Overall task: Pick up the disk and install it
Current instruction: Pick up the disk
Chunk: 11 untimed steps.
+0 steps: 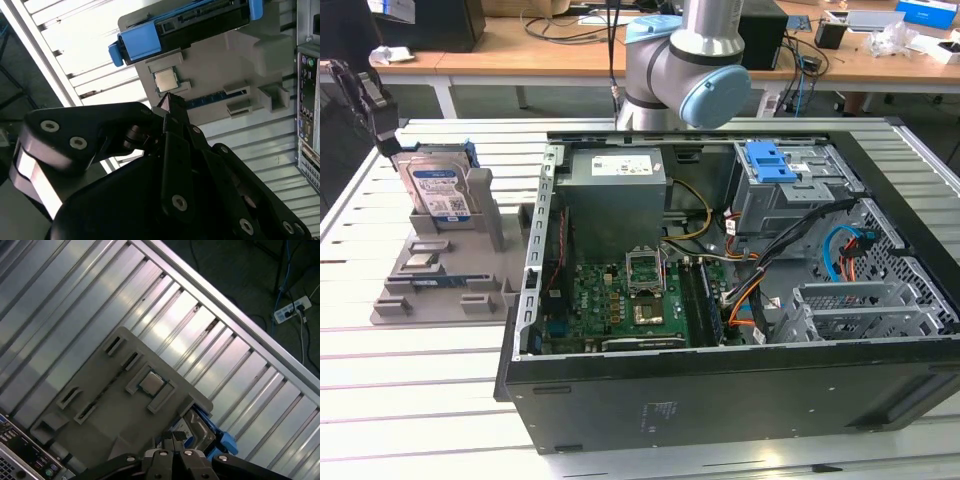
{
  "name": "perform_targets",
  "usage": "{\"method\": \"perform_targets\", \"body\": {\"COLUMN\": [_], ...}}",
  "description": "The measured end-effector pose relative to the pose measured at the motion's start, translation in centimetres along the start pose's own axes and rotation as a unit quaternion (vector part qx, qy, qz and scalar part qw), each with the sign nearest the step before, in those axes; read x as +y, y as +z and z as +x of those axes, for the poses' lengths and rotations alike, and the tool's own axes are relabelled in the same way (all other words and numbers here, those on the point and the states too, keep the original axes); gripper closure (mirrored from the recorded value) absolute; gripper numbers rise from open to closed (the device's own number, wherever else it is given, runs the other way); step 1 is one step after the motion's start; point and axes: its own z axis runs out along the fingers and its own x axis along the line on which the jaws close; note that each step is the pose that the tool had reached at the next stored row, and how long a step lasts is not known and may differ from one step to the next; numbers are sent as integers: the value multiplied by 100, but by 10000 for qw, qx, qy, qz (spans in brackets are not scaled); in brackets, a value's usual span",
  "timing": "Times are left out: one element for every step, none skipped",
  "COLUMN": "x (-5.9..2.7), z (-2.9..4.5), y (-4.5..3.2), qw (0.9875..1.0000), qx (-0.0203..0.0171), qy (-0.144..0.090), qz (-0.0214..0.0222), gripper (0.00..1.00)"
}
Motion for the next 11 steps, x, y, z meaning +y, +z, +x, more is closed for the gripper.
{"method": "perform_targets", "body": {"x": [0,0,0,0,0,0,0,0,0,0,0], "z": [0,0,0,0,0,0,0,0,0,0,0], "y": [0,0,0,0,0,0,0,0,0,0,0], "qw": [10000,9999,9998,9996,9994,9992,9989,9987,9981,9977,9974], "qx": [0,0,1,1,1,1,1,1,1,0,0], "qy": [61,136,209,271,341,401,471,515,613,680,727], "qz": [0,1,1,1,1,1,2,2,4,4,5], "gripper": [90,90,90,90,90,90,90,90,90,90,90]}}
